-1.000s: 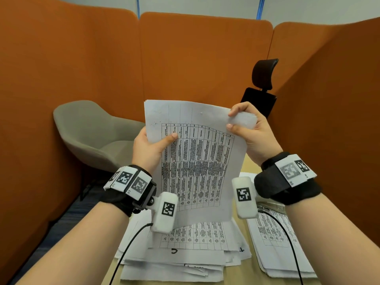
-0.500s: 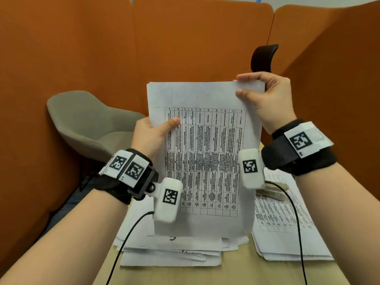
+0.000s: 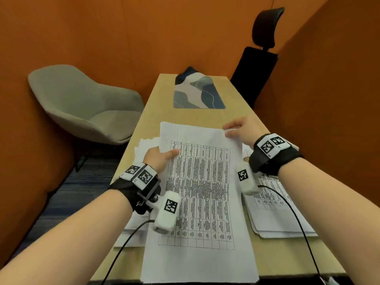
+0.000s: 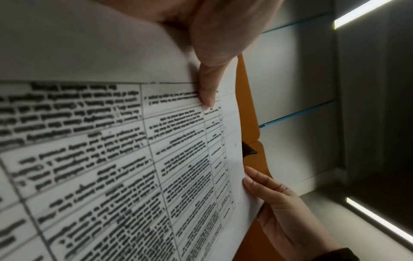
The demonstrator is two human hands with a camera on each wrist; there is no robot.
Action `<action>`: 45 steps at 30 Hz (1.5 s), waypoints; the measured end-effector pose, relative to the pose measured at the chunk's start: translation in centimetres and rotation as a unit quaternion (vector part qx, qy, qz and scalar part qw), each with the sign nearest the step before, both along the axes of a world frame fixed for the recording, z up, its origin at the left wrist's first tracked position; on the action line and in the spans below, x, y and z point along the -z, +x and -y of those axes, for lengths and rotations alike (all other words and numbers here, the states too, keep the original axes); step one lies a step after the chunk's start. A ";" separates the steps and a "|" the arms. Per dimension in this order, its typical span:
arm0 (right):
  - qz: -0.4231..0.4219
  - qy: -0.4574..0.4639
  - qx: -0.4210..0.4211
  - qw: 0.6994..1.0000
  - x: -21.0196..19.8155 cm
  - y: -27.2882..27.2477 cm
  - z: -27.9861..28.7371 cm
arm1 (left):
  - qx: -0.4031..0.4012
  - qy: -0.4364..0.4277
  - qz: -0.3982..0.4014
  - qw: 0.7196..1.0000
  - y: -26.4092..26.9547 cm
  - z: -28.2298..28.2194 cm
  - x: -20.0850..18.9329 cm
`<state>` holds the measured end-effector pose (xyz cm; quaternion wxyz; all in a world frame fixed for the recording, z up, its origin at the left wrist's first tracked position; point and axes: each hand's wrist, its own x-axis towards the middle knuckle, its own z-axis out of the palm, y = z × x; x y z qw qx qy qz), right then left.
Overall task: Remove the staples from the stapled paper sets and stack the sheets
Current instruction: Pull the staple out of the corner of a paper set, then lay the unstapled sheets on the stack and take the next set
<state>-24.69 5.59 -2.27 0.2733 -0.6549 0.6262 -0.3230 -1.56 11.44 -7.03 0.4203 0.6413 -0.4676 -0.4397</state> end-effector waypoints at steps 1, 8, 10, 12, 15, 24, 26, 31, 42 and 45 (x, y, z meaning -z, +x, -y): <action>0.000 0.005 -0.003 1.000 0.7 -0.3 0.1 | -0.004 0.006 -0.002 1.000 -0.1 -0.1 0.4; 0.003 0.017 -0.023 1.000 3.4 -1.5 0.5 | -0.020 0.012 -0.048 0.999 -0.5 -0.2 1.5; 0.004 0.013 -0.029 0.999 3.6 -1.6 0.5 | -0.023 0.012 -0.054 0.998 -0.5 -0.3 1.8; 0.025 -0.001 -0.029 0.999 3.5 -1.6 0.5 | -0.029 0.016 -0.069 0.997 -0.4 -0.3 1.9; 0.068 -0.018 -0.028 0.997 3.3 -1.4 0.5 | -0.035 0.022 -0.087 0.995 0.0 -0.3 2.1; 0.100 -0.027 -0.046 0.994 3.0 -0.9 0.6 | -0.013 0.023 -0.081 0.996 0.6 -0.4 2.3; 0.093 -0.032 -0.037 0.994 3.1 -0.9 0.5 | -0.009 0.026 -0.086 0.996 0.7 -0.3 2.4; 0.165 -0.022 -0.041 0.985 3.2 -0.9 0.2 | -0.016 0.017 -0.096 0.995 1.0 -0.2 2.1; 0.306 0.037 -0.170 0.936 -3.2 1.4 -3.6 | -0.061 -0.202 -0.137 0.968 2.4 -0.2 -8.5; 0.353 -0.049 -0.200 0.913 -6.4 2.1 -4.9 | -0.055 -0.293 -0.114 0.948 2.6 -1.0 -11.9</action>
